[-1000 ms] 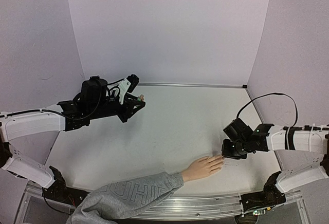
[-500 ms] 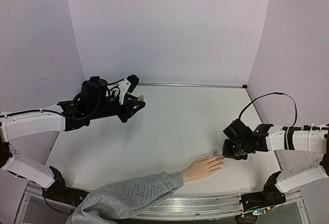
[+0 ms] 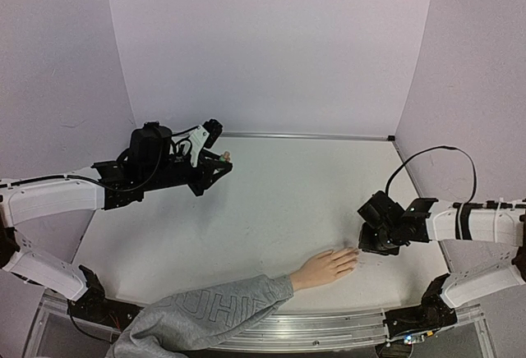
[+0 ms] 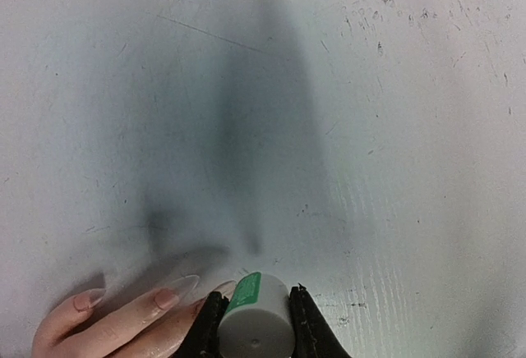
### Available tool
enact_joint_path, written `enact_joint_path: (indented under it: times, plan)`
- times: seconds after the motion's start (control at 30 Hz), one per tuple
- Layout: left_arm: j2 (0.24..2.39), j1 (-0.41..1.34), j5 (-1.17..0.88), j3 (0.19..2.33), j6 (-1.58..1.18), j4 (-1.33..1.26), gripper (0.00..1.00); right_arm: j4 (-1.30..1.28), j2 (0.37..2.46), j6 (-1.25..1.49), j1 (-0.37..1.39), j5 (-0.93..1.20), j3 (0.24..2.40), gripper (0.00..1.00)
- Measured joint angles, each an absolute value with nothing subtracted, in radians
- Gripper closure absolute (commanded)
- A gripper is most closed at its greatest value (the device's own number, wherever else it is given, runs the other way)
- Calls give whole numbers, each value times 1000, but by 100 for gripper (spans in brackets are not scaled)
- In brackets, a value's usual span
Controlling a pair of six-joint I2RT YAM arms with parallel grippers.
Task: Paint the nails
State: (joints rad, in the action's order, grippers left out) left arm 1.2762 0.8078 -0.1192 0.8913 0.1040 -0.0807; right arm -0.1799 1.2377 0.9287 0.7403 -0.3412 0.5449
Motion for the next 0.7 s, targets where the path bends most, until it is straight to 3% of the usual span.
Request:
enact_joint_path:
  times: [0.23,0.7]
  plan:
    - [1276,808,-120,891,103,-81,100,-197,1144,900,740,-310,545,100]
    - [1276,808,-120,888,102,-81,100,-174,1156,860,740,-246,545,100]
